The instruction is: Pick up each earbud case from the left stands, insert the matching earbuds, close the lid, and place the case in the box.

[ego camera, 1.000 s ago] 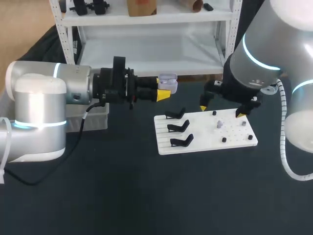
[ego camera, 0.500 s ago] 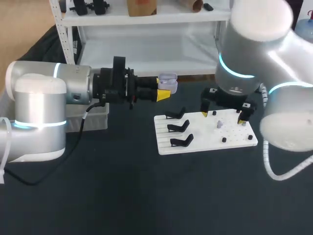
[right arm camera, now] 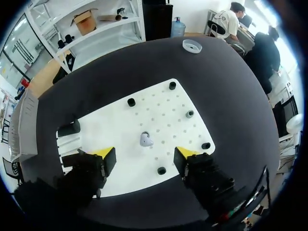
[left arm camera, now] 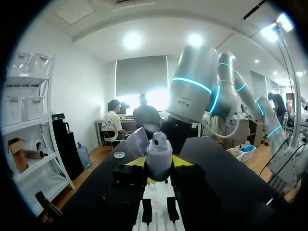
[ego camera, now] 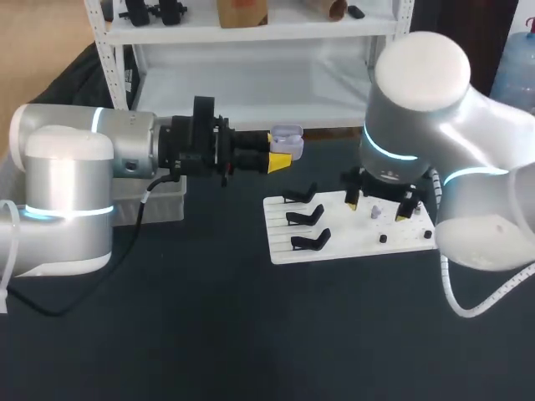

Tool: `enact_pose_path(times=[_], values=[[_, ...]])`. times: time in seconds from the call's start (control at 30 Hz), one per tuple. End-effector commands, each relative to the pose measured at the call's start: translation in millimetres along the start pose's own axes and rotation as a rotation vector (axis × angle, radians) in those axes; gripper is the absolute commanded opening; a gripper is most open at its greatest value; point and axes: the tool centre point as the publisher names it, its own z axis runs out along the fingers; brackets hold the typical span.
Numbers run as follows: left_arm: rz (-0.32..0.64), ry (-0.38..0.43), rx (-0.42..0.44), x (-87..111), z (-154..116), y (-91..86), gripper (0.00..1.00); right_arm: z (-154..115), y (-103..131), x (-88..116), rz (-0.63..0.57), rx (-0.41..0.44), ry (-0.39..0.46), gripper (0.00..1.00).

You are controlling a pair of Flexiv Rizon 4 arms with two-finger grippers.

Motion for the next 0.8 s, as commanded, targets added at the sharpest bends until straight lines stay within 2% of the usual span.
enact_pose_path(times=[0.03, 0.23, 0.8], values=[[0.001, -0.002, 0.000, 0.4, 0.0, 0.3, 0.00, 5.2, 3.2, 2.7, 0.007, 0.001, -0.002, 0.49], [0.001, -0.002, 0.000, 0.4, 0.0, 0.3, 0.00, 7.8, 5.7, 2.1, 0.022, 0.006, 0.002, 0.42], [0.001, -0.002, 0.000, 0.4, 0.0, 0.3, 0.00, 20.0, -2.0, -5.5, 0.044, 0.020, 0.017, 0.40]])
